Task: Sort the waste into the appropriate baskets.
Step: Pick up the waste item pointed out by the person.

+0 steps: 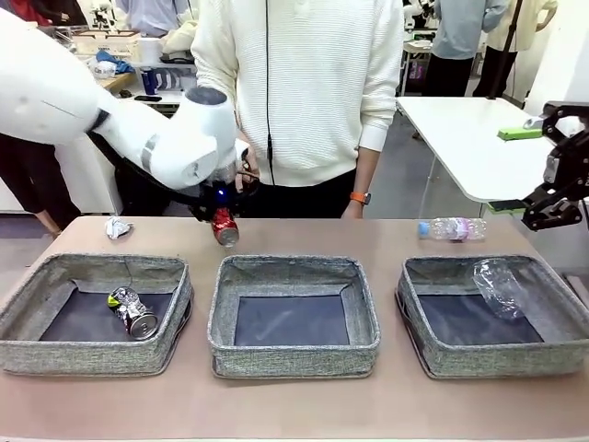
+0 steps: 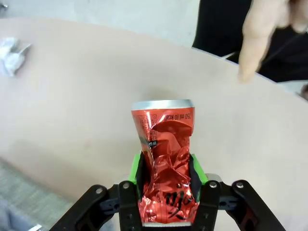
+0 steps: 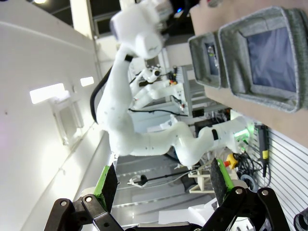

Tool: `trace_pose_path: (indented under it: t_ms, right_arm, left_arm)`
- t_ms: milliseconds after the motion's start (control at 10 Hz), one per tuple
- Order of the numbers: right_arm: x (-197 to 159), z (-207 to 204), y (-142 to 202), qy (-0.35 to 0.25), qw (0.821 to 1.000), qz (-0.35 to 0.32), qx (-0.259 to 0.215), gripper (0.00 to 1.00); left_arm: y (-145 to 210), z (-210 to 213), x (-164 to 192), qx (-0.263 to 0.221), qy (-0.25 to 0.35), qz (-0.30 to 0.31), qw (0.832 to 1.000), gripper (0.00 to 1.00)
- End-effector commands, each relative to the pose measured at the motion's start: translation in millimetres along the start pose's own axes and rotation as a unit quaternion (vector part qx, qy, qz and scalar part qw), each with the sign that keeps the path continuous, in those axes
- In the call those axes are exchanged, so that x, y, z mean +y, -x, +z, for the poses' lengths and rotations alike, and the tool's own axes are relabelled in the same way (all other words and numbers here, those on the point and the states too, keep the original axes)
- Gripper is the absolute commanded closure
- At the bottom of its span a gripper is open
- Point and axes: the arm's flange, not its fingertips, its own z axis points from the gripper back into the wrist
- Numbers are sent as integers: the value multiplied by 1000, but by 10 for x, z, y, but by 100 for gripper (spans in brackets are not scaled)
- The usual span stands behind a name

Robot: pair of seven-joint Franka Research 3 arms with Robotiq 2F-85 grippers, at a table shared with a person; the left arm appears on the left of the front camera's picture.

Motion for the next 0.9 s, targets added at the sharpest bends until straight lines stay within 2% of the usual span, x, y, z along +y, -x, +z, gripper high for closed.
trace_pose_path:
  t_ms: [0, 100, 200, 300, 400, 500, 600, 800]
  right_arm:
    - [22, -7, -23, -13, 1000, 12, 0, 0]
    - [22, -7, -23, -13, 1000, 12, 0, 0]
    - [22, -7, -23, -13, 1000, 12, 0, 0]
    - [22, -7, -23, -13, 1000, 12, 0, 0]
    - [22, -7, -23, -13, 1000, 12, 0, 0]
    - [22, -7, -23, -13, 1000, 12, 0, 0]
    - [22, -7, -23, -13, 1000, 12, 0, 0]
    - [22, -7, -23, -13, 1000, 12, 0, 0]
  left_arm:
    - [275, 851, 499, 62, 15, -49, 997, 100]
    - [467, 1241, 604, 69, 53, -72, 994, 100]
    - [700, 1604, 660, 54, 83, -87, 991, 100]
    - [933, 1908, 710, 47, 124, -133, 982, 100]
    - [1128, 2118, 780, 24, 135, -154, 979, 100]
    - [1175, 2190, 822, 25, 151, -141, 978, 100]
    - [1016, 2100, 579, 28, 109, -129, 985, 62]
    - [1016, 2100, 579, 28, 109, -129, 985, 62]
